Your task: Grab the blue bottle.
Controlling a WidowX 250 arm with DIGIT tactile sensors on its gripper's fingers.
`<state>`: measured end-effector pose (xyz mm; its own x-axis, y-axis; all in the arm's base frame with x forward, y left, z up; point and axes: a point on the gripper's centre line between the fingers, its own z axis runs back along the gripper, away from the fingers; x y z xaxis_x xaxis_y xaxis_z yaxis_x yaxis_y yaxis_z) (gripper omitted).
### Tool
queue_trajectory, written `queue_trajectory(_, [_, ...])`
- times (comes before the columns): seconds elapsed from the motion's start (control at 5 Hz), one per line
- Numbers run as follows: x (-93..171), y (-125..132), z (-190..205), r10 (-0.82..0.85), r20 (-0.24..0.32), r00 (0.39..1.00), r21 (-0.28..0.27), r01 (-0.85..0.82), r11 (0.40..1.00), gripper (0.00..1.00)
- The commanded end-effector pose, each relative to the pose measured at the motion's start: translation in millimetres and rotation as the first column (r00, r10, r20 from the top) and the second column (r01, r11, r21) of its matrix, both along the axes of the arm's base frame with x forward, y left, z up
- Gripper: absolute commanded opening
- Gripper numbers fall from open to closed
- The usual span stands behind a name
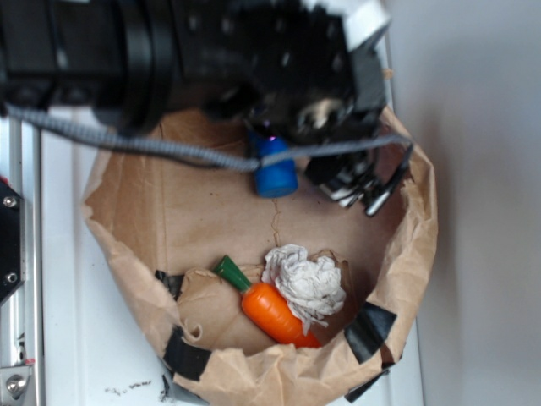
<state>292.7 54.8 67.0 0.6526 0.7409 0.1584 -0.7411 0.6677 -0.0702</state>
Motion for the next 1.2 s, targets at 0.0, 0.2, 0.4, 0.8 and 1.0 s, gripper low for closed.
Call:
queue_trajectory(0.0, [17.5, -9.1, -20.4, -0.001, 0.066, 0.998, 0.074, -0.004, 0.997, 1.00])
queue_trajectory(0.2, [27.1, -7.8, -31.0, 0.025, 0.061, 0.998, 0.098, -0.031, 0.995, 0.00])
queue_trajectory(0.4, [28.2, -10.3, -16.3, 0.024, 0.060, 0.998, 0.079, -0.029, 0.996, 0.00])
queue_trajectory(0.8, [17.1, -16.7, 54.9, 0.027, 0.044, 0.999, -0.071, -0.024, 0.997, 0.00])
queue_trajectory(1.0, [4.5, -19.9, 82.2, -0.005, 0.033, 0.999, -0.119, 0.009, 0.993, 0.00])
